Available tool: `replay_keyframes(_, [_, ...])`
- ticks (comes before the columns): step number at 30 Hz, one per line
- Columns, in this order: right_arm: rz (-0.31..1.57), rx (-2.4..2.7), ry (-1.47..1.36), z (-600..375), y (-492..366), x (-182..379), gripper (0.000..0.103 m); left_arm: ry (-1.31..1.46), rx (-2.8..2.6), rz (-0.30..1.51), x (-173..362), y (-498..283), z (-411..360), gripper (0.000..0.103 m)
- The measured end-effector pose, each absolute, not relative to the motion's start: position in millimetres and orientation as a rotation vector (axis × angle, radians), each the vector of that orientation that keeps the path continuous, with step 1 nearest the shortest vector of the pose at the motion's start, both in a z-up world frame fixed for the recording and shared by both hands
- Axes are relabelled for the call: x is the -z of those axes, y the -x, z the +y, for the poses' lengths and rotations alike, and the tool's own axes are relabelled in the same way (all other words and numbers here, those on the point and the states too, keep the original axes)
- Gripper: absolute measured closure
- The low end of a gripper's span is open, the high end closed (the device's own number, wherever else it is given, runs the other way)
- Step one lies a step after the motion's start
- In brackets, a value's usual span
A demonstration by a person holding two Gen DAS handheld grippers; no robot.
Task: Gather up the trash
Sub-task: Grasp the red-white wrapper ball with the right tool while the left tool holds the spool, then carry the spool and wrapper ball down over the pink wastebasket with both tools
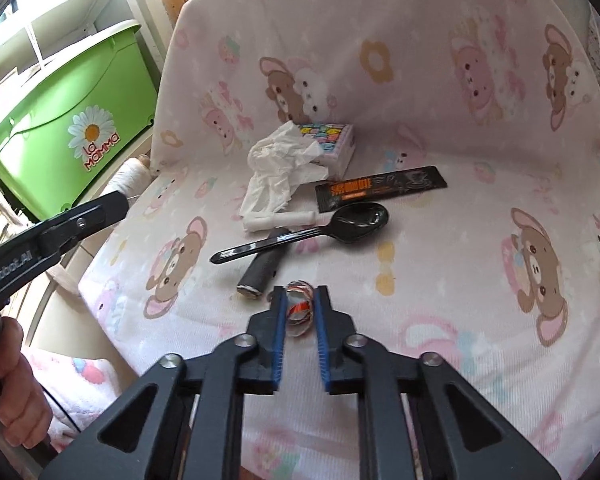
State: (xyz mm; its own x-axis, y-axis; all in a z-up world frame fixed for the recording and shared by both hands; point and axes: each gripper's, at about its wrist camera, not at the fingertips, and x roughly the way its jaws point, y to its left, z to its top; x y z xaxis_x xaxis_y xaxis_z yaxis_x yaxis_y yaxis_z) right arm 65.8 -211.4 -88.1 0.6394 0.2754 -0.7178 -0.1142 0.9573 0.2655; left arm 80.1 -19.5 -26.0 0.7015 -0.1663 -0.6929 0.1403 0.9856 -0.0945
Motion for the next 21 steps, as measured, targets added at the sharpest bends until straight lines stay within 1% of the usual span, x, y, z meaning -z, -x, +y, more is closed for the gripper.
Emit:
replay_keyframes(1, [0.853,-0.232,-0.221,-213,-66,87,0.096,0.030,0.170,0.771,26,-79,-20,0.080])
replay_keyframes(4, [0.841,-0.248,-0.271,-219,-63,82,0.097,0.022,0.178,0.764,24,-75,-21,0.080])
replay_keyframes(13, [0.768,-0.227,-0.271,-234,-37,53,0.097,0.051,0.220,0.779,16,-55,-18,0.080])
replay_keyframes(16, [0.757,-0.227,-0.264,-237,-24,45,0.097,0.013,0.189,0.718,8,-47,-18,0.080])
replay_keyframes(21, [0.723,-0.221,-0.218,-238,4,27,0.097,0.036,0.226,0.700,-2,-39,-13,0.080])
